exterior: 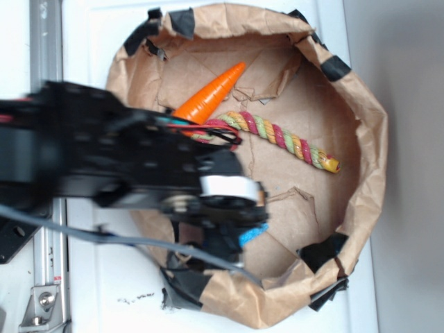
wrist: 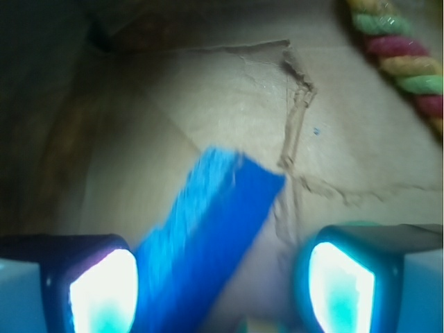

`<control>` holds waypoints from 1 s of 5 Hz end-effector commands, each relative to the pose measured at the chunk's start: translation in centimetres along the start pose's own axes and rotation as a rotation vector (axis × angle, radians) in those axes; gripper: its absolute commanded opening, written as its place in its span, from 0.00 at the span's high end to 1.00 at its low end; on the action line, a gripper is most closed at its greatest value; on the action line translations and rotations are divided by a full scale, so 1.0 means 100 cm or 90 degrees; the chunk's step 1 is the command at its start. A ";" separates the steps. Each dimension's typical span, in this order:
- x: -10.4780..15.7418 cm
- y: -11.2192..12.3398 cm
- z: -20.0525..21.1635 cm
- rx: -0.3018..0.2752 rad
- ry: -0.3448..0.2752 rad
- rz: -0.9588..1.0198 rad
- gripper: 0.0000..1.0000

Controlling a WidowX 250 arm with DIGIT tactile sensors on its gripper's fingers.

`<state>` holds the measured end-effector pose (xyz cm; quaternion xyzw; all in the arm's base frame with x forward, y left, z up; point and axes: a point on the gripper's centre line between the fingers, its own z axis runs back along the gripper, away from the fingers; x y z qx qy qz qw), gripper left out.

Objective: Grab the blue sponge.

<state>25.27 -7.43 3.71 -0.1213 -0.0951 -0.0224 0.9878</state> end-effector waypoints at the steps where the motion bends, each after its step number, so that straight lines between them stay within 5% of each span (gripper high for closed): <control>1: 0.012 -0.025 -0.011 -0.045 0.007 -0.020 0.00; 2: -0.001 -0.029 -0.026 -0.053 0.070 -0.051 0.16; 3: -0.017 -0.032 -0.033 -0.052 0.086 -0.066 1.00; 5: -0.011 -0.033 -0.015 -0.042 0.047 -0.073 1.00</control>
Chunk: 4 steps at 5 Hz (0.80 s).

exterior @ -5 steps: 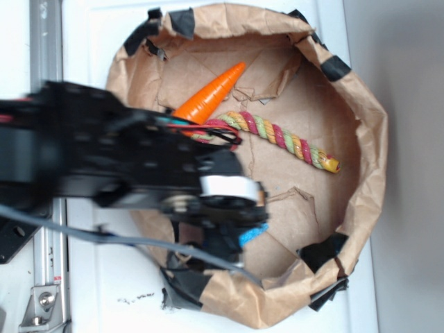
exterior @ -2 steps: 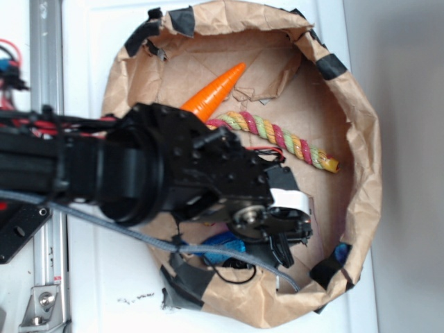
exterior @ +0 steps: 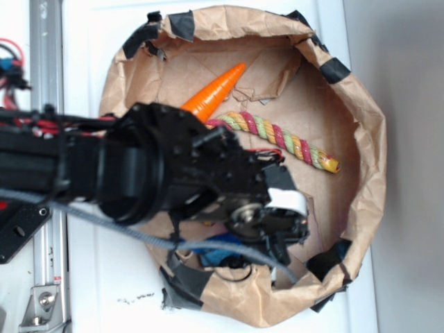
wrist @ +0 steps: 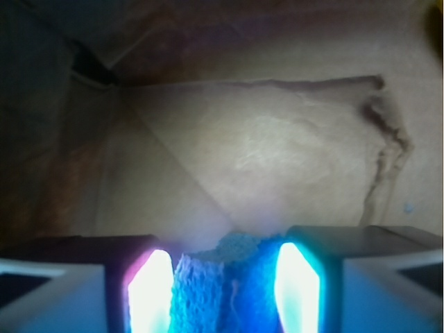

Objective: Grab the blue sponge.

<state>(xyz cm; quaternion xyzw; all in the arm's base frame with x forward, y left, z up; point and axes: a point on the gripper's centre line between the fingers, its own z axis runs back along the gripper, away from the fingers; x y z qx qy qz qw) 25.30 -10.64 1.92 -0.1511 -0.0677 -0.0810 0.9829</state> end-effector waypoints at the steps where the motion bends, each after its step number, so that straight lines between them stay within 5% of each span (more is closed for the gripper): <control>1: 0.011 0.005 0.040 0.045 -0.041 -0.003 1.00; 2: 0.028 0.019 0.078 0.117 -0.077 -0.001 1.00; 3: 0.030 0.057 0.129 0.152 -0.165 0.056 1.00; 4: 0.031 0.055 0.142 0.172 -0.190 0.033 1.00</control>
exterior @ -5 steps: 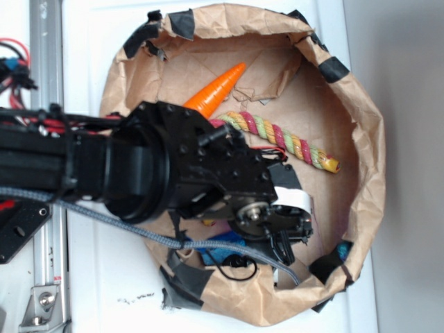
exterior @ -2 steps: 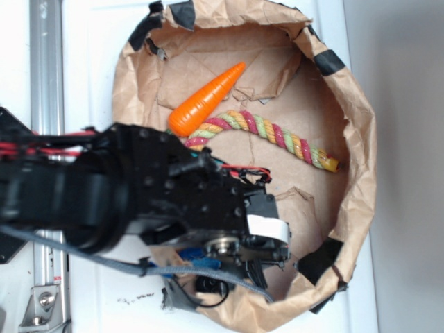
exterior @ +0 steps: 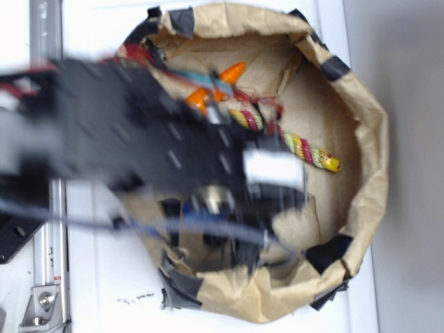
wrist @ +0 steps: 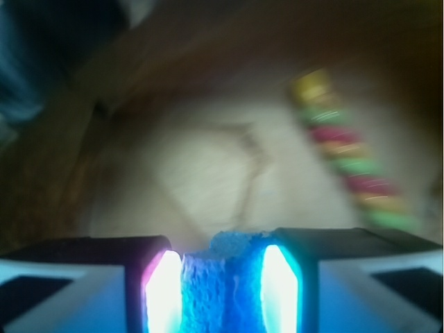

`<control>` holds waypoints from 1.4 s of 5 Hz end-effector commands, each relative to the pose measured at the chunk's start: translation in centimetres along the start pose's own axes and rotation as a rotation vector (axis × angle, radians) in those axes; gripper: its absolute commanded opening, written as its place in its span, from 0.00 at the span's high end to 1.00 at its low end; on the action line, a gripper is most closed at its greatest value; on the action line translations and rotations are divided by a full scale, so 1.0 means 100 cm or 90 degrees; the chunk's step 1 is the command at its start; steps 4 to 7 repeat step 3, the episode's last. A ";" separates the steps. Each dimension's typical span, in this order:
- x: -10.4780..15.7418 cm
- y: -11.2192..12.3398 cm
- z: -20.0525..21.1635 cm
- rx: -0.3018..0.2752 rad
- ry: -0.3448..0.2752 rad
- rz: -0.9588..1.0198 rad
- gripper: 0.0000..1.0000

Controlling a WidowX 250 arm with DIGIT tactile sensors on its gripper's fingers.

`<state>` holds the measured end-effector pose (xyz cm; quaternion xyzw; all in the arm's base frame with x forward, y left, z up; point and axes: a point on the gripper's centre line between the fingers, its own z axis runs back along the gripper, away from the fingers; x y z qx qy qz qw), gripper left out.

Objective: Grab the blue sponge.

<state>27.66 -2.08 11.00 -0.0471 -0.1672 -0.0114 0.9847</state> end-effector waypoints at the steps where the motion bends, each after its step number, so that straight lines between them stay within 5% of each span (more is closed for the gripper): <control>1: 0.012 -0.010 0.036 0.023 -0.070 -0.043 1.00; 2: 0.017 -0.007 0.038 0.033 -0.089 -0.072 1.00; 3: 0.016 -0.006 0.034 0.027 -0.061 -0.045 1.00; 7: 0.016 -0.006 0.034 0.027 -0.061 -0.045 1.00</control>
